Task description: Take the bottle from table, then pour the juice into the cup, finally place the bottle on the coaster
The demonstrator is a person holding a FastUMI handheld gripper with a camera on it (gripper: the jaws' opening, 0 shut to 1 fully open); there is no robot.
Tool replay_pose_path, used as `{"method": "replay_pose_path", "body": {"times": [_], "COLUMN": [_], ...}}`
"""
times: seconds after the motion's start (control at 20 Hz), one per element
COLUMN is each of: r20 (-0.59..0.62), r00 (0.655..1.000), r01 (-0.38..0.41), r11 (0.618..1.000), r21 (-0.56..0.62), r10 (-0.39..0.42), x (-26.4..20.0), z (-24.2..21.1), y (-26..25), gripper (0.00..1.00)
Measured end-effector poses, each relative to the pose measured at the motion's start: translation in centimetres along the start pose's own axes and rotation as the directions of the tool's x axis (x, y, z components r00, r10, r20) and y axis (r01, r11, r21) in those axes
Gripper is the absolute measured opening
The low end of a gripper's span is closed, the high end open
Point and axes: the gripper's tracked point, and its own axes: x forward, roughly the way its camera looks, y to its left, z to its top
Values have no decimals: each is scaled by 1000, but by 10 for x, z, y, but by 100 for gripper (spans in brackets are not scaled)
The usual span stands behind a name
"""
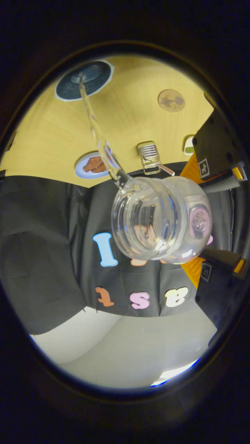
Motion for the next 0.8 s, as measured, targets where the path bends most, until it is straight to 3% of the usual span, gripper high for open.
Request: {"method": "replay_pose_path", "body": {"times": [0.8], "r20": [31], "r00": [999], "r01": [-37], "r11": [996], "r21": [79], "r10": [35], "x": [5], "z": [4], "y": [10], "gripper": [73]}}
